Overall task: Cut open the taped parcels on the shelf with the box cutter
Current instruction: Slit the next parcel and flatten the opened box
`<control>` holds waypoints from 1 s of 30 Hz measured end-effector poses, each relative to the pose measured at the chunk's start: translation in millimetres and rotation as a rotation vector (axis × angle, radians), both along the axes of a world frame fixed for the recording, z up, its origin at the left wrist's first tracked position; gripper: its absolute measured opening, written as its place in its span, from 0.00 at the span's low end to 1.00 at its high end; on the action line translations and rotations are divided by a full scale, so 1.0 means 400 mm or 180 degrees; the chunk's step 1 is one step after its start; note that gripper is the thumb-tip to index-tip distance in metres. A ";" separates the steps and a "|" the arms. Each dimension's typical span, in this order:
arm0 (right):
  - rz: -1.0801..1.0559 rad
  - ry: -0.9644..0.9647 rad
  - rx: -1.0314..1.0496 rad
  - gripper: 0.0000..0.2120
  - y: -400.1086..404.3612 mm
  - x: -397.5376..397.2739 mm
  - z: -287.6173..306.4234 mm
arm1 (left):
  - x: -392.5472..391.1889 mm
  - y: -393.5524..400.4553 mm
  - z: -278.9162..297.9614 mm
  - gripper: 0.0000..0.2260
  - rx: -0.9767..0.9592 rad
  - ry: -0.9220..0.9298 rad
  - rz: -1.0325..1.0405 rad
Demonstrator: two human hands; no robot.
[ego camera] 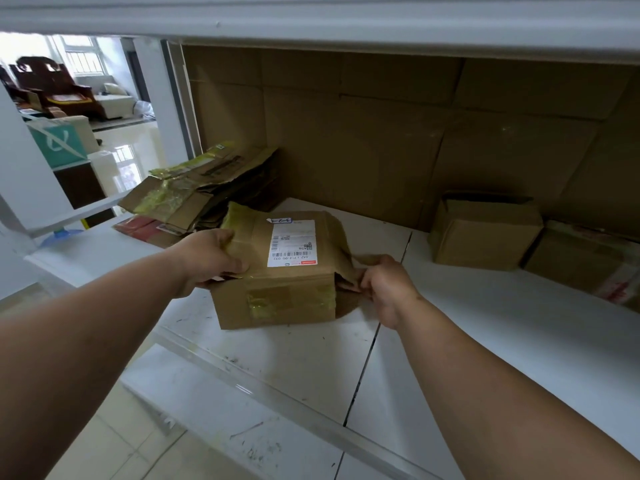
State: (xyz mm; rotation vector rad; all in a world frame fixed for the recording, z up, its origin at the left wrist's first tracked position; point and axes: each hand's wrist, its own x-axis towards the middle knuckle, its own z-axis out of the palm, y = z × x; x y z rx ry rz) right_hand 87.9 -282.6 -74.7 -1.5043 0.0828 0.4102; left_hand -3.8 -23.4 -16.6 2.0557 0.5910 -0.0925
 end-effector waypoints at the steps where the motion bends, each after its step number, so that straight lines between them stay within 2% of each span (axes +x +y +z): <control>1: -0.0149 -0.0044 -0.0032 0.24 -0.001 0.005 0.005 | 0.004 0.000 0.002 0.37 0.0216 -0.0051 -0.0008; 4: -0.0393 0.0104 0.0408 0.21 -0.001 0.012 0.020 | 0.011 -0.002 0.015 0.35 0.0875 -0.0143 -0.0190; 8: -0.0279 0.0157 0.0956 0.16 -0.002 0.013 0.021 | 0.014 -0.001 0.024 0.35 0.0991 -0.0173 -0.0357; 13: -0.0190 -0.0142 0.0606 0.11 -0.009 0.012 -0.004 | 0.019 0.002 0.017 0.36 0.1311 -0.0183 -0.0483; 16: -0.0085 -0.0462 -0.0090 0.08 -0.015 0.015 -0.024 | 0.023 0.005 0.015 0.36 0.1359 -0.0167 -0.0524; 18: 0.0173 -0.0476 -0.0354 0.11 -0.017 0.012 -0.030 | 0.024 0.011 0.014 0.36 0.1385 -0.0108 -0.0549; 21: 0.0792 0.0058 -0.0033 0.20 -0.009 0.008 -0.034 | 0.027 0.015 0.011 0.36 0.1455 -0.0065 -0.0612; 25: 0.0937 0.0522 0.0551 0.18 0.006 0.007 -0.032 | 0.035 0.006 0.013 0.36 0.1552 -0.0087 -0.0737; 28: 0.0971 0.0529 0.0456 0.12 0.001 0.006 -0.025 | 0.038 0.013 0.013 0.35 0.1649 -0.0064 -0.0735; 30: 0.1054 0.0412 0.0393 0.13 -0.008 0.005 -0.018 | 0.041 0.020 0.012 0.35 0.1725 -0.0068 -0.0744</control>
